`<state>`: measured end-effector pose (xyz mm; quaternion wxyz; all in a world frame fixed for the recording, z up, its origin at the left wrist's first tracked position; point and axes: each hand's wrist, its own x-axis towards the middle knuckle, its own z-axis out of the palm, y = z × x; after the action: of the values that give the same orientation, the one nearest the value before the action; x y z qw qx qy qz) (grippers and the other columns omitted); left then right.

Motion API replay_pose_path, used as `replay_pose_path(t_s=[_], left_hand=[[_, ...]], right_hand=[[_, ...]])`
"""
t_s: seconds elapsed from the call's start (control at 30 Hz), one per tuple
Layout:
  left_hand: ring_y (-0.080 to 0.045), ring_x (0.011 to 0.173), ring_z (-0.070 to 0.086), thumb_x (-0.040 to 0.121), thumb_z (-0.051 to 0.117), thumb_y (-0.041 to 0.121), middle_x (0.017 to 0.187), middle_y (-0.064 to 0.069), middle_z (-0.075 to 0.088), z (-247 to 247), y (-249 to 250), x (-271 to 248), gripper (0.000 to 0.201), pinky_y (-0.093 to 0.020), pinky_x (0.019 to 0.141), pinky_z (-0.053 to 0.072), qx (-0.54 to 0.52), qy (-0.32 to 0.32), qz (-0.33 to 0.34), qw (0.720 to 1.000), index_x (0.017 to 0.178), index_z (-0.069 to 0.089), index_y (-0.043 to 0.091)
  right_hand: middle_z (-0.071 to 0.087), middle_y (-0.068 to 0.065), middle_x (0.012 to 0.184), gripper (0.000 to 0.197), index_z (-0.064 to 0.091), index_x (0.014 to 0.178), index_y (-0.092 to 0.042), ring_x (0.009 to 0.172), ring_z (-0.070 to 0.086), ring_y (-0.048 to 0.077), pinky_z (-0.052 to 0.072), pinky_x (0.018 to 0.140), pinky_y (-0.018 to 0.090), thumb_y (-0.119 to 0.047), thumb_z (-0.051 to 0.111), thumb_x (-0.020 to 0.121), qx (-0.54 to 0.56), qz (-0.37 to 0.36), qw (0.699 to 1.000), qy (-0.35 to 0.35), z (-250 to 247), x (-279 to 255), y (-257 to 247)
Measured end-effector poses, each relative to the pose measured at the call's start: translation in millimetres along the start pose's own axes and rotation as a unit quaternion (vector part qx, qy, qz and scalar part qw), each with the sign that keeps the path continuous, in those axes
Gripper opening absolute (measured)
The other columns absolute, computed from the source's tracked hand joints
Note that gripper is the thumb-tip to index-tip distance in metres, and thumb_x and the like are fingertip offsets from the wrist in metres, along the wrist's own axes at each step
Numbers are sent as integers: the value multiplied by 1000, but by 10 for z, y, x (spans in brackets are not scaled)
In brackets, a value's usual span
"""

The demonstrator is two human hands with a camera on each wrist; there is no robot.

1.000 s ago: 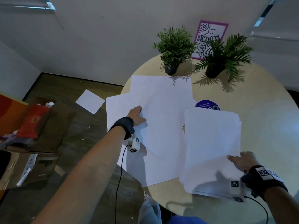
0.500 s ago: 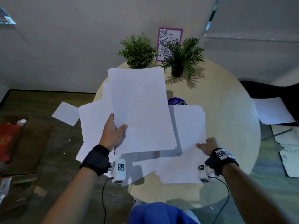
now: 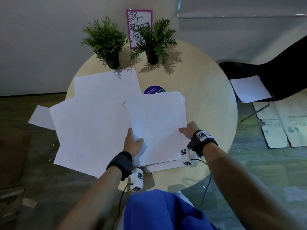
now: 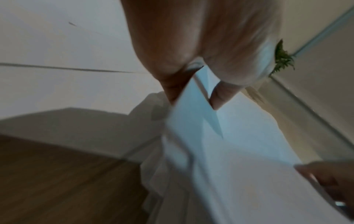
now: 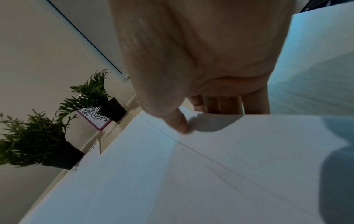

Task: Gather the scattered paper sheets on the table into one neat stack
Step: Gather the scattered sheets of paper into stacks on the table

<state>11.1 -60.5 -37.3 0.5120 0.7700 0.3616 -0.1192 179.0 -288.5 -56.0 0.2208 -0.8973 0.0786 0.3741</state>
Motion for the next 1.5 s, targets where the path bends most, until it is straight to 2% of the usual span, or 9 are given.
replay_pose_path(t_s=[0.13,0.23,0.33,0.43,0.57,0.7,1.1,1.37,1.5], left_hand=[[-23,104,53,89,63,12,125,-7,55,54,-58,20,62,-29,85,42,22,-14,16,1000,141,30,12],[-28,119,55,85,69,27,136,-7,54,79,-72,74,75,-40,98,48,79,-36,34,996,147,28,15],[-27,127,51,80,64,50,143,-2,51,105,-81,157,84,-45,102,46,118,-55,52,990,148,26,21],[-26,115,57,84,63,52,128,-4,60,36,-25,191,59,-45,97,49,143,-45,54,987,130,43,21],[-22,106,59,86,67,39,118,-3,61,-474,-57,284,48,-34,92,49,122,22,12,992,127,54,18],[-25,111,58,86,68,32,124,-9,57,-1287,-206,552,47,-28,89,45,117,106,-24,987,126,57,10],[-36,129,39,60,84,44,134,-13,38,-2268,-521,1093,93,-51,99,43,209,171,-149,951,133,37,12],[-35,127,43,52,86,56,132,-13,46,-2299,-558,1095,106,-49,102,38,271,153,-163,936,132,35,11],[-33,106,58,69,82,47,111,-12,62,-2337,-579,1084,53,-38,86,43,233,143,-130,953,99,54,13]], right_hand=[[57,11,80,40,53,88,-6,75,58,30,44,70,33,-45,47,90,12,11,1000,-1,-40,-42,-45],[55,7,79,55,51,89,-8,69,56,25,43,68,33,-63,49,91,11,9,1000,-10,-45,-99,-56],[60,12,112,71,51,124,-6,103,61,32,47,83,38,-60,68,81,-7,-9,1000,-14,-11,-109,4],[59,14,133,80,51,135,-3,120,58,34,49,97,43,-49,78,76,-15,-18,1000,9,32,-38,102],[64,14,126,63,59,127,0,114,61,36,50,95,39,-38,80,81,-9,-21,999,28,80,34,111],[52,22,142,78,47,140,5,127,52,38,44,103,42,-37,79,82,-23,-22,999,31,109,59,79],[37,24,154,88,33,148,7,136,43,41,37,109,47,-33,78,84,-37,15,999,34,134,174,95],[53,27,136,78,48,135,9,109,54,33,43,95,42,-31,84,78,-41,43,998,21,128,272,105],[49,15,99,52,46,101,-3,89,44,25,36,79,35,-35,81,80,-52,52,997,16,131,310,150]])
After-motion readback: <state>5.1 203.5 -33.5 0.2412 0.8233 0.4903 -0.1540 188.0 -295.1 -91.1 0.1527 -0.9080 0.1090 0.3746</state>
